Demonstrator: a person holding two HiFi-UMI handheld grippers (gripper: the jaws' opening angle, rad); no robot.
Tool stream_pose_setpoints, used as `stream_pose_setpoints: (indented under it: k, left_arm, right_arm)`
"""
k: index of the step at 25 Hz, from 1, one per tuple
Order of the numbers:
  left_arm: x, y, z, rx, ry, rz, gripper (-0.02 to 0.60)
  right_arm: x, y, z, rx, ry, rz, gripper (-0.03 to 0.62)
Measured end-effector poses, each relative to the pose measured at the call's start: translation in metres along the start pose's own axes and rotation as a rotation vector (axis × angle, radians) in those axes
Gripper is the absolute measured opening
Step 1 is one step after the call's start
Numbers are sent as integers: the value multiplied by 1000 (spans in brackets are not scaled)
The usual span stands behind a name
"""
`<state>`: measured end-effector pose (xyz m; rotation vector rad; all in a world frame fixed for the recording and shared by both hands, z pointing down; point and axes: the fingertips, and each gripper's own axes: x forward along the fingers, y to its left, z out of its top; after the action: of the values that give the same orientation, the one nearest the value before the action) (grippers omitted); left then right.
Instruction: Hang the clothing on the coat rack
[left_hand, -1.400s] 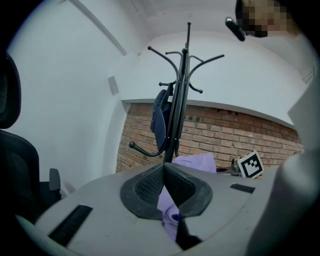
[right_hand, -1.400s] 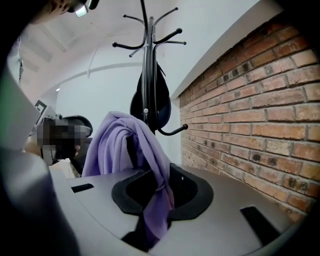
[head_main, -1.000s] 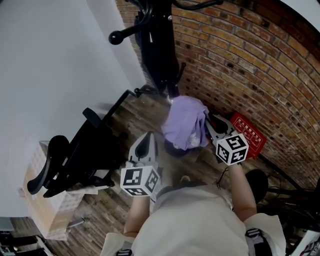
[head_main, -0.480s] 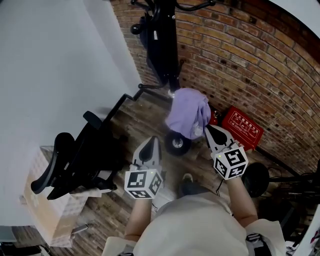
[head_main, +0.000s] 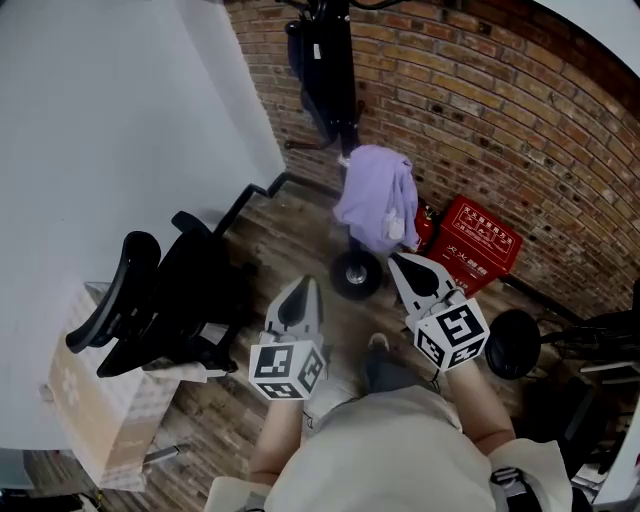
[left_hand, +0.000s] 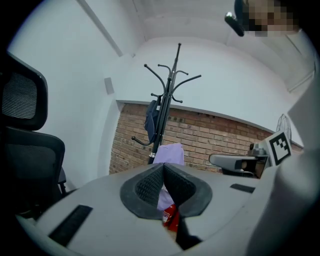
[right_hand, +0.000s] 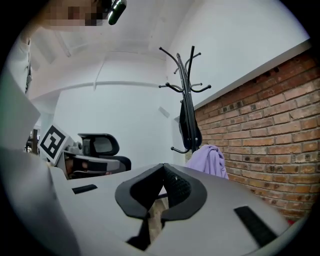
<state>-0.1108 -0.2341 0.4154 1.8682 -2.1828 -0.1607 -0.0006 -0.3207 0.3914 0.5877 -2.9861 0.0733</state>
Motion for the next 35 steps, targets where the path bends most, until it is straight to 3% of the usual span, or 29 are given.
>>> stream_pose_setpoints:
  k: [21,35]
  left_arm:
    - [-128,-44,-18,19,-20,-12,5]
    - [-157,-48,-20,23,-30,-11,5]
  right_arm:
    - [-92,106,4,7,-48,52,-1]
    - [-115,131,7,-31,-71,48,-2]
